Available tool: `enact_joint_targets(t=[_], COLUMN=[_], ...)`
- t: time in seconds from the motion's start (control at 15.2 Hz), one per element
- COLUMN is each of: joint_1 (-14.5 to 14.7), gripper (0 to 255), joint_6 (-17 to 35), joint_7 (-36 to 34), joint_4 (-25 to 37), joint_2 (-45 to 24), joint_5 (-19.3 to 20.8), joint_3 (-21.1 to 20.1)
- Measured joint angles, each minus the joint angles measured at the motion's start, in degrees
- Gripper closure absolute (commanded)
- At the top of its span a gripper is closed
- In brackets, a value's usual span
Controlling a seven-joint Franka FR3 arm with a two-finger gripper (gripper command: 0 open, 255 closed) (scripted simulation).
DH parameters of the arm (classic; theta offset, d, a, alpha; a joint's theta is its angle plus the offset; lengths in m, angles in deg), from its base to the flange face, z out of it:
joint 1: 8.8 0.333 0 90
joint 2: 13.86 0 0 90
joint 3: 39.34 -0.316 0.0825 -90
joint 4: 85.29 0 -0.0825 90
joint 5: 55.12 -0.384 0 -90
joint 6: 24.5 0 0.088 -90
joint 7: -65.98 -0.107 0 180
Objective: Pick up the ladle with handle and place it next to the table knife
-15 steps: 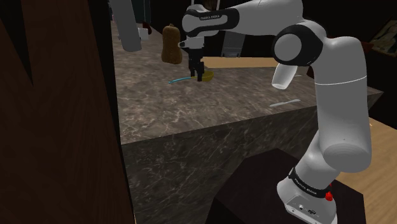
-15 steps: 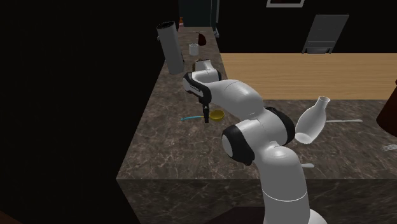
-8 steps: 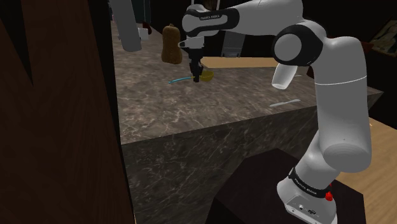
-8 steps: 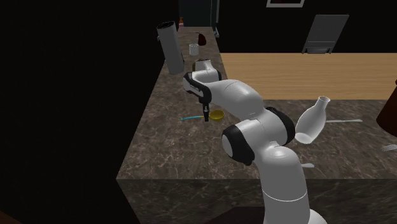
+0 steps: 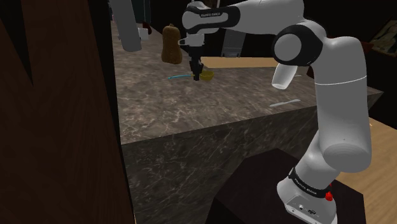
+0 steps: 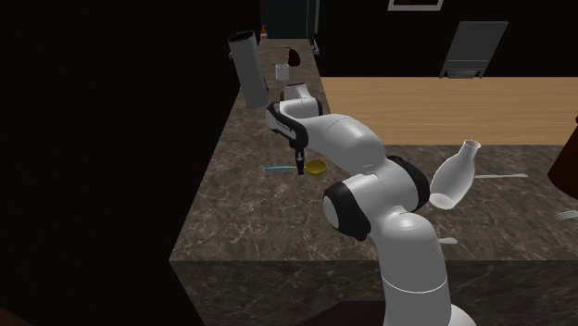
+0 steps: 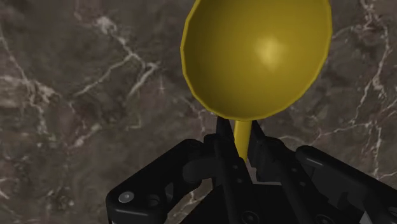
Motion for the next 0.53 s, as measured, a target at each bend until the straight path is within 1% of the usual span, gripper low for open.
enact_joint_targets(t=[0.26,0.53], joint_1=[-0.23,-0.61], gripper=[255,255], joint_6=[-3.00,-6.63], joint_7=[0.04,0.06], joint_4=[3.03,7.46], joint_2=[-0.02,-0.80], joint_5=[0.02,-0.10], joint_3=[0.06,0.07])
